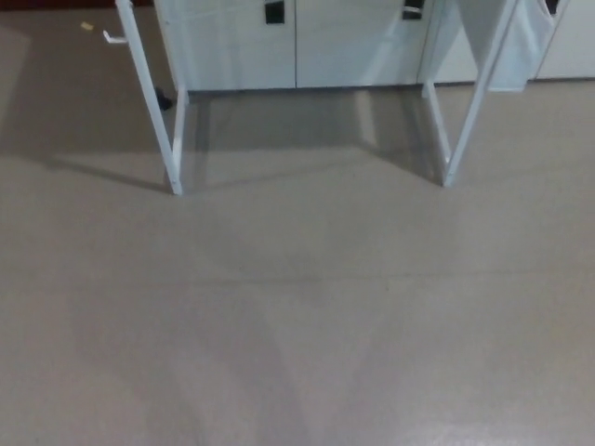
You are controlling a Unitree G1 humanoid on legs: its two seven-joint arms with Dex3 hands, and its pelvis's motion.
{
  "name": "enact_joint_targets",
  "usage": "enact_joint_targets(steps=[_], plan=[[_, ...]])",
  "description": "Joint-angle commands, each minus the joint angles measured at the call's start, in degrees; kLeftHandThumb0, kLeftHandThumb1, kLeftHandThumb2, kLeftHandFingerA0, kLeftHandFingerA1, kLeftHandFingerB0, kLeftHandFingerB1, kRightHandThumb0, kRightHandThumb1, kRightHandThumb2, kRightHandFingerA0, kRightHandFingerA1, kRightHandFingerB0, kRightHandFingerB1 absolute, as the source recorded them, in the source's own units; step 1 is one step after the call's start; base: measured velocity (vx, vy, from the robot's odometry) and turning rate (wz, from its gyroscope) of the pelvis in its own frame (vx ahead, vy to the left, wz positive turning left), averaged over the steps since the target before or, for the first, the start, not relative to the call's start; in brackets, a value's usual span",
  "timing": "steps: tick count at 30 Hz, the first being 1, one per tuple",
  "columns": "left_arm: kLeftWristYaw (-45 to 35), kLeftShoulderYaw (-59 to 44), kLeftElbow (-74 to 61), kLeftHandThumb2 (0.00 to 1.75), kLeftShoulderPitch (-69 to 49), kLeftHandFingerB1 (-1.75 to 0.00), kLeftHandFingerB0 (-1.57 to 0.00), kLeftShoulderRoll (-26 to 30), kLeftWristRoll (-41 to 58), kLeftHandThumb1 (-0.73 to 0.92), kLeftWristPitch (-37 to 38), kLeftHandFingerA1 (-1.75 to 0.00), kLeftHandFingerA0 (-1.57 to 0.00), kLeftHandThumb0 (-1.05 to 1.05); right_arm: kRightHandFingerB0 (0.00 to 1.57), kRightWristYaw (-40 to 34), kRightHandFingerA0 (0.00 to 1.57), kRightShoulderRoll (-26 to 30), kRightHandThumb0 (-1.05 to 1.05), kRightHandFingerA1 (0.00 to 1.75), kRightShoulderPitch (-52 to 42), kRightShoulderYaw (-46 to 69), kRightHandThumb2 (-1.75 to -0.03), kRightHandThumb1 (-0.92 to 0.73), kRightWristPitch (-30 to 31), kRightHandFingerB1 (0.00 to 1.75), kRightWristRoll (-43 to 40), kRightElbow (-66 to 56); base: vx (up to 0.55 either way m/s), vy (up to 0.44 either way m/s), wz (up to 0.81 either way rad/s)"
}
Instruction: The robot walks towards a file tray kept in the middle of a desk and uses its right hand to grab a tray and pulls it out towards itself
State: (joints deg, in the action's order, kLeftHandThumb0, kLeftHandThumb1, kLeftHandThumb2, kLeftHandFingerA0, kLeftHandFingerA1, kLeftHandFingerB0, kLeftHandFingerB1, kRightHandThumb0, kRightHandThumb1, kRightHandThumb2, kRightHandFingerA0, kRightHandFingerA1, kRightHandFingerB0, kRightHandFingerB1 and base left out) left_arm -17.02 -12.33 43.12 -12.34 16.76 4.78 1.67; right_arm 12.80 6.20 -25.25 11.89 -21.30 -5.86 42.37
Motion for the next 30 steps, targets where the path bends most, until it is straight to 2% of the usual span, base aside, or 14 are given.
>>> enact_joint_targets(steps=[1, 4, 7, 12, 15, 19, 22, 27, 28, 30], plan=[[-0.3, 0.0, 0.7, 0.88, 0.1, -0.6, -0.25, 0.9, -0.1, 0.35, 3.7, -0.76, -0.48, -0.41, 0.31, -1.4, 0.42, 0.3, -0.47, 0.41, -0.7, -0.4, -0.6, -0.66, -0.7, 0.31, 0.8, -1.5, 0.07, 0.091, 0.03], [-0.4, 0.3, 0.1, 0.89, 0.8, -0.6, -0.25, 0.8, 0.0, 0.36, 3.3, -0.75, -0.45, -0.41, 0.3, -1.5, 0.42, 0.7, -0.47, 0.4, 0.2, -0.4, -0.6, -0.66, -0.1, 0.31, 0.9, -1.9, 0.02, 0.021, 0.05], [0.0, 0.4, 0.2, 0.89, 1.2, -0.61, -0.26, 0.8, -0.2, 0.36, 3.7, -0.78, -0.51, -0.42, 0.29, -0.4, 0.41, 0.7, -0.48, 0.4, 0.4, -0.2, -0.6, -0.67, -0.5, 0.31, 0.4, -2.1, 0.1, -0.075, 0.08], [0.2, 0.8, -0.5, 0.89, 1.4, -0.59, -0.24, 1.1, -0.5, 0.39, 3.0, -0.73, -0.46, -0.41, 0.28, -0.8, 0.42, 0.7, -0.47, 0.43, 1.4, -0.2, -0.61, -0.67, -1.1, 0.3, 0.8, -0.5, 0.11, -0.188, 0.12], [0.4, 0.7, -1.0, 0.89, 1.0, -0.59, -0.24, 1.1, -0.3, 0.38, 2.5, -0.76, -0.51, -0.4, 0.29, -0.8, 0.42, 0.6, -0.48, 0.42, 1.0, -0.3, -0.6, -0.67, -1.0, 0.3, 0.9, -0.4, 0.24, -0.241, 0.1], [-0.1, 1.1, 1.6, 0.89, 1.5, -0.6, -0.24, 1.5, -0.8, 0.38, 4.7, -0.74, -0.48, -0.45, 0.3, -0.4, 0.41, 0.6, -0.49, 0.42, 0.3, -0.4, -0.59, -0.66, -1.4, 0.3, 0.6, -1.0, 0.19, -0.111, -0.01], [0.0, 1.4, 0.3, 0.88, 1.3, -0.59, -0.24, 1.6, -0.8, 0.38, 4.5, -0.75, -0.49, -0.43, 0.29, -1.1, 0.42, 1.1, -0.48, 0.38, 1.7, -0.6, -0.6, -0.67, -1.8, 0.3, 1.5, 1.4, 0.2, 0.008, -0.07], [0.6, 1.7, -0.6, 0.87, 1.3, -0.59, -0.25, 1.8, -0.9, 0.4, 3.5, -0.75, -0.49, -0.42, 0.3, -1.6, 0.41, 1.0, -0.49, 0.41, 1.7, -0.8, -0.6, -0.66, -1.8, 0.3, 1.7, 1.2, 0.25, 0.142, 0.06], [0.6, 2.0, -0.6, 0.7, 1.1, -0.55, -0.27, 2.0, -1.3, 0.5, 4.1, -0.76, -0.51, -0.4, 0.3, -1.9, 0.42, 1.1, -0.49, 0.41, 1.9, -0.9, -0.6, -0.66, -1.9, 0.31, 2.0, 1.6, 0.27, 0.169, -0.54], [0.5, 1.7, -0.5, 0.7, 1.4, -0.55, -0.27, 2.0, -0.6, 0.49, 3.3, -0.79, -0.53, -0.38, 0.3, -1.6, 0.41, 0.8, -0.49, 0.44, 1.8, -0.9, -0.59, -0.66, -2.1, 0.31, 1.6, 1.4, 0.27, 0.154, -0.14]])
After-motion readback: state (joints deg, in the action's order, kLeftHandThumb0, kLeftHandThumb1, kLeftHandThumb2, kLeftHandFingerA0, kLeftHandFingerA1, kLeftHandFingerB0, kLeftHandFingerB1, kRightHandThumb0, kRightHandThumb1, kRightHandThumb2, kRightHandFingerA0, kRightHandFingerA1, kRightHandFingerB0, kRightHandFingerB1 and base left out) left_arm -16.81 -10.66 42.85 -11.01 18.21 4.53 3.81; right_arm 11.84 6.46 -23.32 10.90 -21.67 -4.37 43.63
